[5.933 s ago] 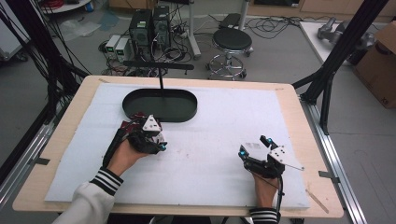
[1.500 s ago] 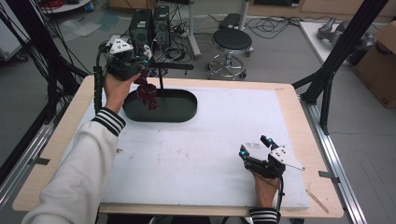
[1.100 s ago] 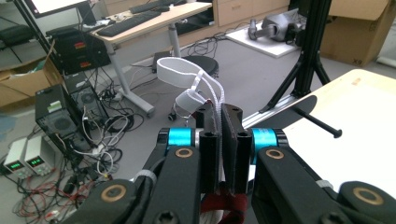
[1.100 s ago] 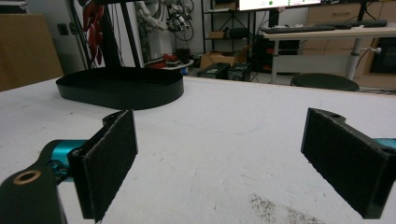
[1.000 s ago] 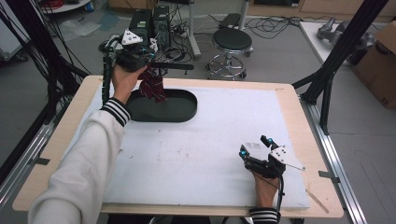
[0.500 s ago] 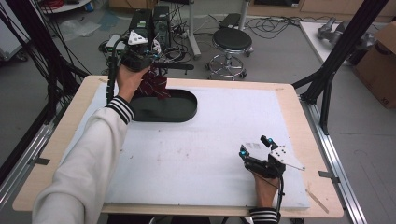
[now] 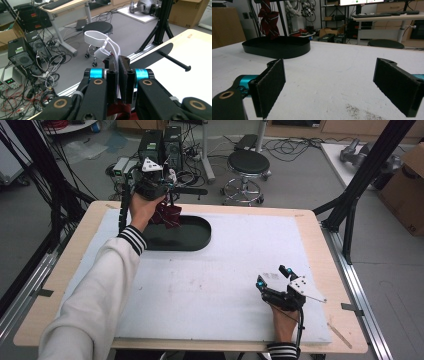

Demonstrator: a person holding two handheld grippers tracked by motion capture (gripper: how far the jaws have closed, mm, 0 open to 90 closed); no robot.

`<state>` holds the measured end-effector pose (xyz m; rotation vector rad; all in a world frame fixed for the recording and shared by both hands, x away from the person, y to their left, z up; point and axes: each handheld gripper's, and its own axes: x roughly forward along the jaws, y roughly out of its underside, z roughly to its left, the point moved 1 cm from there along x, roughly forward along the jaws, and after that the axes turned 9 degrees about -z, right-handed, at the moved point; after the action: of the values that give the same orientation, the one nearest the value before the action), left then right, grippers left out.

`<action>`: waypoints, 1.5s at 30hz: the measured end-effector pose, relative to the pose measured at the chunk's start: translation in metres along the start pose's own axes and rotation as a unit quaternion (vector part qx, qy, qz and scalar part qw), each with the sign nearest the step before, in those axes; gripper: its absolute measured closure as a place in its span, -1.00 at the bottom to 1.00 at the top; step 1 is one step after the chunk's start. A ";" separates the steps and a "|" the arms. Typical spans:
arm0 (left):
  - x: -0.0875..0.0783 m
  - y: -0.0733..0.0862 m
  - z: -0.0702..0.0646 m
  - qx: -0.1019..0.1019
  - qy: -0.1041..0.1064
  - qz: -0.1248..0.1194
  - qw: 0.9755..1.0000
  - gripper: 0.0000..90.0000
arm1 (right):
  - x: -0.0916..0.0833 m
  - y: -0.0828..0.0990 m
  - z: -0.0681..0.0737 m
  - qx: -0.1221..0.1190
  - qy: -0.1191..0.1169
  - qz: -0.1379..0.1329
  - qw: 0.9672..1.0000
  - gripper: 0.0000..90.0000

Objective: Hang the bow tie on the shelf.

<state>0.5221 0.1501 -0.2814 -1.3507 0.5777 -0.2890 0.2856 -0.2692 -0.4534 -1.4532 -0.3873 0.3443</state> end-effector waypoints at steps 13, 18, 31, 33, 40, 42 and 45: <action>-0.005 -0.002 0.006 -0.026 0.008 -0.005 1.000 0.15 | 0.000 0.000 -0.001 0.007 -0.003 0.001 1.000 -0.78; -0.009 -0.006 0.009 -0.043 0.014 -0.033 0.998 -0.26 | 0.000 0.000 0.000 0.002 -0.004 0.001 1.000 -0.78; -0.049 -0.014 0.008 -0.064 0.073 -0.115 0.989 -0.71 | 0.000 0.000 0.000 0.000 -0.002 0.001 1.000 -0.78; -0.058 -0.012 0.007 -0.057 0.076 -0.122 0.988 -0.71 | 0.000 0.000 0.001 -0.002 -0.002 0.000 1.000 -0.78; -0.095 0.003 0.003 -0.023 0.090 -0.136 0.986 -0.71 | -0.001 0.000 0.002 -0.006 0.000 -0.002 1.000 -0.78; -0.106 0.011 0.004 -0.020 0.098 -0.137 0.986 -0.71 | -0.001 0.000 0.002 -0.006 0.000 -0.002 1.000 -0.78; -0.125 0.024 0.007 -0.018 0.097 -0.136 0.986 -0.71 | -0.001 0.000 0.002 -0.011 -0.001 -0.003 1.000 -0.78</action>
<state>0.4194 0.2252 -0.2765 -1.4480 0.5603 -0.6407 0.2840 -0.2679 -0.4535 -1.4728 -0.3979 0.3379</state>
